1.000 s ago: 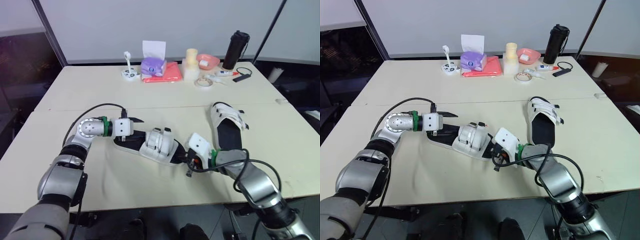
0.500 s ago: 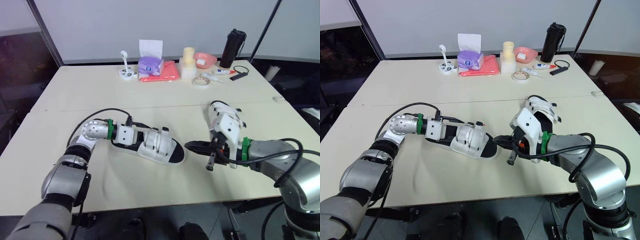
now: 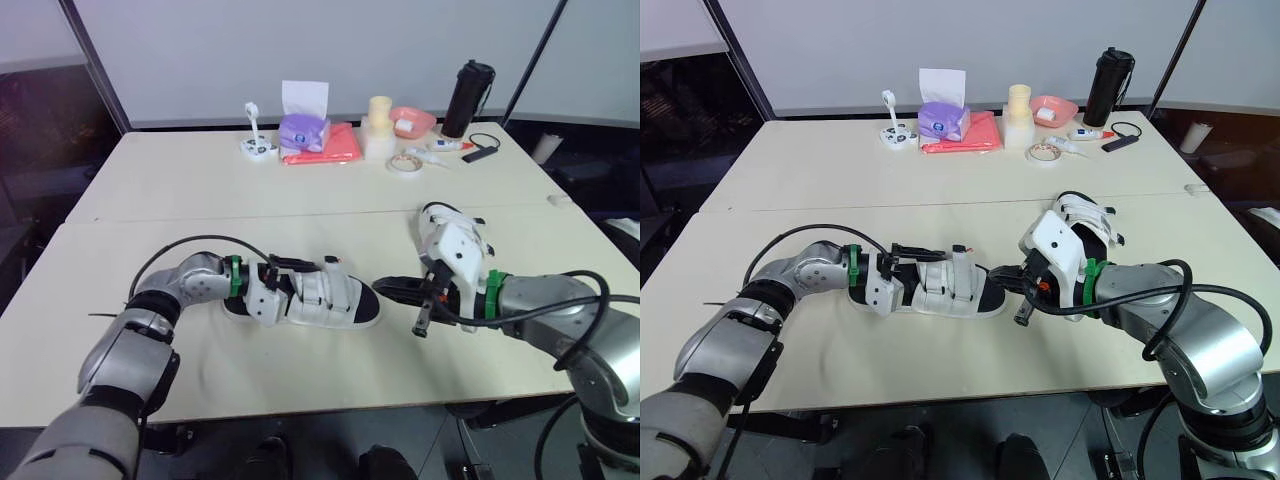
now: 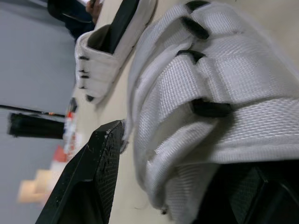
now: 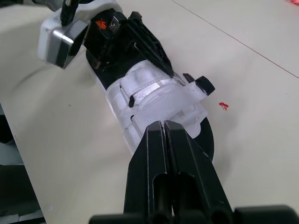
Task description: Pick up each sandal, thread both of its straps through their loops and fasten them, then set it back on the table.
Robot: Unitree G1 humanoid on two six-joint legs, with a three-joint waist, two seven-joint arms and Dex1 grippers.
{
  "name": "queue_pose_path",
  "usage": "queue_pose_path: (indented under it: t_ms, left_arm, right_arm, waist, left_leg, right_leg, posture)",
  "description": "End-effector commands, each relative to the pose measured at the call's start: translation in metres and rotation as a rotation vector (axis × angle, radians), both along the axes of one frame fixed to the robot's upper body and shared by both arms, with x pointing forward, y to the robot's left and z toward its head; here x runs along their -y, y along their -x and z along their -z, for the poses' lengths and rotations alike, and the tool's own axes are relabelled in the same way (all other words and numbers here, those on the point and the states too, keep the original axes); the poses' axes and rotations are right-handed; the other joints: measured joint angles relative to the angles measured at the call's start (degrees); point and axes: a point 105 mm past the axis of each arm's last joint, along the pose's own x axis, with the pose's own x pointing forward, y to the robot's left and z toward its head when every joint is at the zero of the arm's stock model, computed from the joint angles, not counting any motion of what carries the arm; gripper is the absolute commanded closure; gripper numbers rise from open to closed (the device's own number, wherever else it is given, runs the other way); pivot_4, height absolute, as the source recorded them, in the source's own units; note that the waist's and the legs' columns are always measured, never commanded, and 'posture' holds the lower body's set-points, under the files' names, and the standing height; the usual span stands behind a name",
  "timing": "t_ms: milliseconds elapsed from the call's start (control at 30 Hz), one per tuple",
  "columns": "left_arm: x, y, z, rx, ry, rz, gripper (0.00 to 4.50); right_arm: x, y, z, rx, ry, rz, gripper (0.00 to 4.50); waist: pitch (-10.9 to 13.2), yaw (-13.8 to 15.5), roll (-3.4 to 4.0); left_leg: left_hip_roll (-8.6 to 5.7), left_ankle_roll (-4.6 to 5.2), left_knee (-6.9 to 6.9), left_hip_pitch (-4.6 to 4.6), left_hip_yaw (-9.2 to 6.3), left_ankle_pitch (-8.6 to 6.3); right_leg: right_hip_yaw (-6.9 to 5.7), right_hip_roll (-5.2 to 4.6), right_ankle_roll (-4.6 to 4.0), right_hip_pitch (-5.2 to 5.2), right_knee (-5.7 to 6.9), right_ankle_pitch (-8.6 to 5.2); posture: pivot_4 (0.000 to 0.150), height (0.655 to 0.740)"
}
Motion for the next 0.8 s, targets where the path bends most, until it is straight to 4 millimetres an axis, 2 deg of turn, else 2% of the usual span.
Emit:
queue_pose_path:
  t_ms: [33,200,333,433,567,600,733,800]
  left_arm:
    - [0.000,-0.008,0.009,0.103,-0.038,-0.024,1.46]
    - [0.007,-0.004,0.015,0.225,-0.042,0.064,1.46]
    - [0.008,-0.002,0.019,0.255,-0.045,0.106,1.46]
    - [0.010,-0.001,0.021,0.274,-0.042,0.130,2.35]
    - [0.014,0.000,0.019,0.291,-0.020,0.151,4.26]
    - [0.015,0.000,0.018,0.294,-0.014,0.153,4.48]
    - [0.016,-0.003,0.014,0.299,0.020,0.124,4.48]
    - [0.014,-0.013,0.006,0.272,0.076,0.013,4.48]
  right_arm:
    - [-0.005,0.004,-0.010,0.060,0.005,-0.027,4.50]
    - [-0.005,0.002,-0.008,0.060,0.012,-0.020,4.50]
    - [-0.004,0.001,-0.007,0.060,0.022,-0.016,4.50]
    - [-0.004,0.001,-0.006,0.060,0.026,-0.015,4.50]
    - [-0.003,0.000,-0.004,0.057,0.031,-0.012,4.50]
    - [-0.003,0.000,-0.004,0.056,0.033,-0.012,4.50]
    - [-0.003,0.000,-0.002,0.054,0.038,-0.008,4.50]
    - [-0.003,0.000,0.000,0.052,0.040,-0.006,4.50]
  waist:
    - [0.00,0.04,0.00]
    - [-0.01,0.30,-0.01]
    - [-0.01,1.07,-0.01]
    - [-0.01,1.15,-0.01]
    - [-0.14,1.39,0.16]
    - [-0.16,1.35,0.20]
    - [-0.18,1.30,0.22]
    - [-0.20,1.34,0.26]
  left_leg:
    - [0.00,0.00,0.01,0.03,0.01,0.00]
    - [0.00,0.00,0.01,0.25,0.01,0.00]
    - [0.00,0.00,0.01,0.25,0.04,0.00]
    - [0.00,-0.01,0.01,0.23,0.06,0.00]
    - [0.00,-0.01,0.02,0.32,0.08,0.00]
    - [0.00,-0.01,0.02,0.42,0.12,0.00]
    - [0.01,-0.01,0.02,0.70,0.14,-0.01]
    - [0.01,-0.01,0.02,0.70,0.14,-0.01]
  right_leg:
    - [0.00,0.00,0.01,0.04,0.00,0.00]
    - [0.00,0.00,0.03,0.26,0.00,-0.01]
    - [0.00,-0.01,0.04,0.27,-0.01,-0.01]
    - [0.00,-0.02,0.03,0.26,-0.02,-0.01]
    - [-0.01,-0.05,0.04,0.37,-0.03,-0.01]
    - [-0.01,-0.08,0.18,0.47,-0.03,-0.10]
    - [-0.01,-0.09,0.33,0.76,-0.13,-0.20]
    - [-0.01,-0.10,0.33,0.77,-0.14,-0.20]
  posture:
    - [0.150,0.7400]
    - [0.150,0.7400]
    - [0.150,0.7400]
    - [0.150,0.7400]
    - [0.150,0.7400]
    - [0.150,0.7400]
    - [0.150,0.7400]
    - [0.150,0.7400]
